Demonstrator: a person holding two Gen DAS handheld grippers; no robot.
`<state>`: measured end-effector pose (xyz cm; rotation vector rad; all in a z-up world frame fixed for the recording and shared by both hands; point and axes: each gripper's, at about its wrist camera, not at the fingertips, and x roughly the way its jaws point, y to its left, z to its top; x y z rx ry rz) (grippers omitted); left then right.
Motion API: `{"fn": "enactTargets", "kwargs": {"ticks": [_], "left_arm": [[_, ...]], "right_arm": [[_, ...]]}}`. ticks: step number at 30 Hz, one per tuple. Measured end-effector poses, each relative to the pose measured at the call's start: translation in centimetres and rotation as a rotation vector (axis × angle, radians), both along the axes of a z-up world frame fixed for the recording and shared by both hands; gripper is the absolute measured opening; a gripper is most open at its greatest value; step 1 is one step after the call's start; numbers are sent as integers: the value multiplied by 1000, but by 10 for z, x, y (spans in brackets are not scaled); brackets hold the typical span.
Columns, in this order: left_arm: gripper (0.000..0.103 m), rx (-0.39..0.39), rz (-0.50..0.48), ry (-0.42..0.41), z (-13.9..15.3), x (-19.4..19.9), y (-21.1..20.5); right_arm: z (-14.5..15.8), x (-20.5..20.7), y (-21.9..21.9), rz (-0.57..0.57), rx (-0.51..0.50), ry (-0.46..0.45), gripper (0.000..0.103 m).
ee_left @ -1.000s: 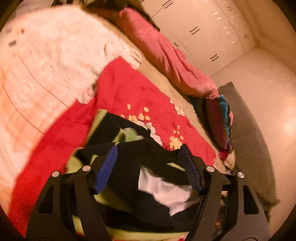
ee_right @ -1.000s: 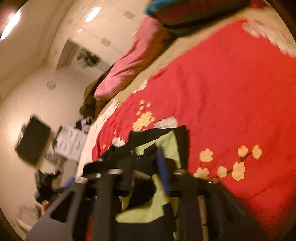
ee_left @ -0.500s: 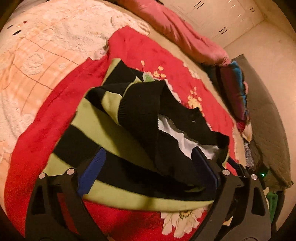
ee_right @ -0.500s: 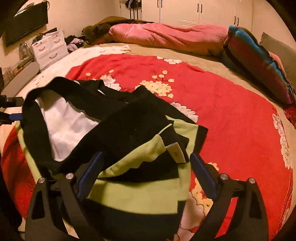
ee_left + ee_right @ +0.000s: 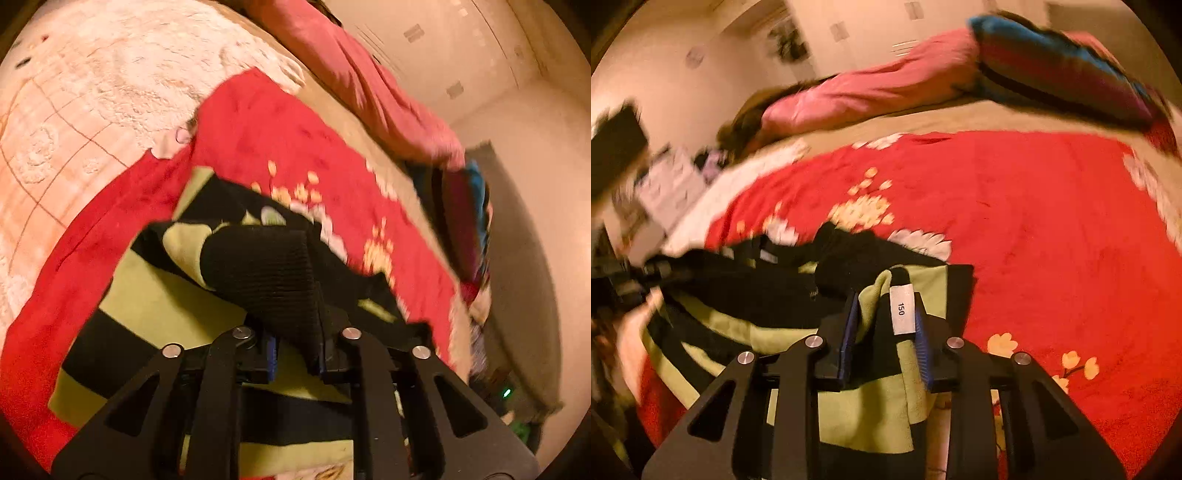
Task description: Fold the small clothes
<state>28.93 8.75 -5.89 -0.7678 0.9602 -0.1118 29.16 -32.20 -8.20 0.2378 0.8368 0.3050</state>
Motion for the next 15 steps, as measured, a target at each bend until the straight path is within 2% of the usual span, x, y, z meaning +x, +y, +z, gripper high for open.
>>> {"fn": "enactTargets", "kwargs": {"ticks": [1, 2, 3, 6, 7, 10, 12, 14, 15], "left_arm": [[25, -2, 19, 10, -3, 4, 4], [44, 2, 32, 17, -4, 4, 6], [56, -3, 47, 21, -5, 3, 9], [63, -26, 61, -9, 0, -2, 14], [63, -11, 64, -22, 3, -6, 17], [64, 52, 83, -71, 17, -19, 29], [69, 112, 87, -91, 24, -21, 35], [70, 162, 53, -77, 24, -15, 38], [76, 175, 9, -52, 21, -8, 37]], "right_arm": [[-2, 3, -1, -11, 5, 9, 27], [-5, 5, -3, -25, -5, 19, 27], [-9, 8, -4, -39, -18, 32, 27], [-15, 9, -12, -75, 21, 64, 33], [-15, 9, -14, -86, 38, 67, 41], [-7, 6, -23, -117, 72, 38, 43], [-5, 5, -28, -129, 91, 26, 45], [-4, 5, -31, -133, 112, 20, 47], [-5, 6, -31, -130, 125, 21, 48]]}}
